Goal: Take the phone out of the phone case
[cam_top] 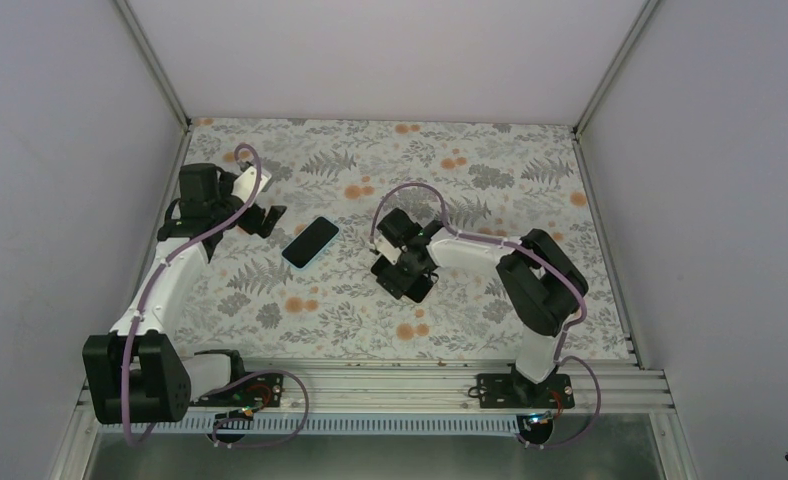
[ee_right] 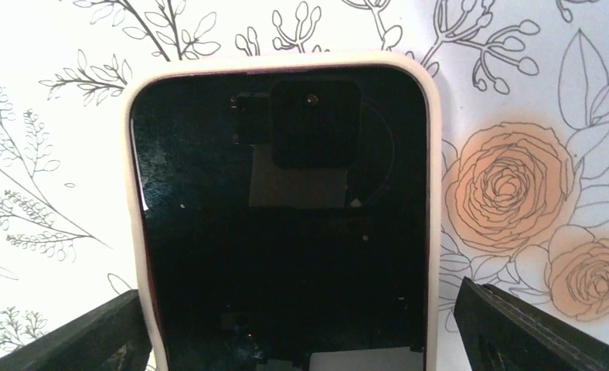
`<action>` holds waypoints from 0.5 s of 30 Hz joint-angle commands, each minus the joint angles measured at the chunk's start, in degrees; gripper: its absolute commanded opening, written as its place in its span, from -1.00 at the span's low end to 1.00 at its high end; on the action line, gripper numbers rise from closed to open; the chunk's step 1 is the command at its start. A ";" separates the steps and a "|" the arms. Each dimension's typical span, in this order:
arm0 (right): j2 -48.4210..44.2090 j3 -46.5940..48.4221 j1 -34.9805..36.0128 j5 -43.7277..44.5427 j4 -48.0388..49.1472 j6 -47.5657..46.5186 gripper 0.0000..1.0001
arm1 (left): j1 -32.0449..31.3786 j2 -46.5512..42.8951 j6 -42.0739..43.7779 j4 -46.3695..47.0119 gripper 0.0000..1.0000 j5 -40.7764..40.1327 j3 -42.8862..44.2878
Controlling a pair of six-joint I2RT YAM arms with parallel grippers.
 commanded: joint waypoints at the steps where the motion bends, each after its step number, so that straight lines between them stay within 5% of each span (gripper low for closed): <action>1: 3.83 -3.33 -2.09 1.64 -3.03 -7.07 1.00 | -0.32 -0.03 0.66 1.29 1.00 1.90 0.32; 8: 0.90 -3.69 -7.13 -8.30 -5.87 -12.24 1.00 | -0.33 -1.14 2.04 0.92 1.00 2.45 -0.64; 15: -3.32 -7.69 -7.48 -7.64 -5.69 -12.92 1.00 | -0.33 -0.53 2.15 1.25 1.00 4.32 -0.31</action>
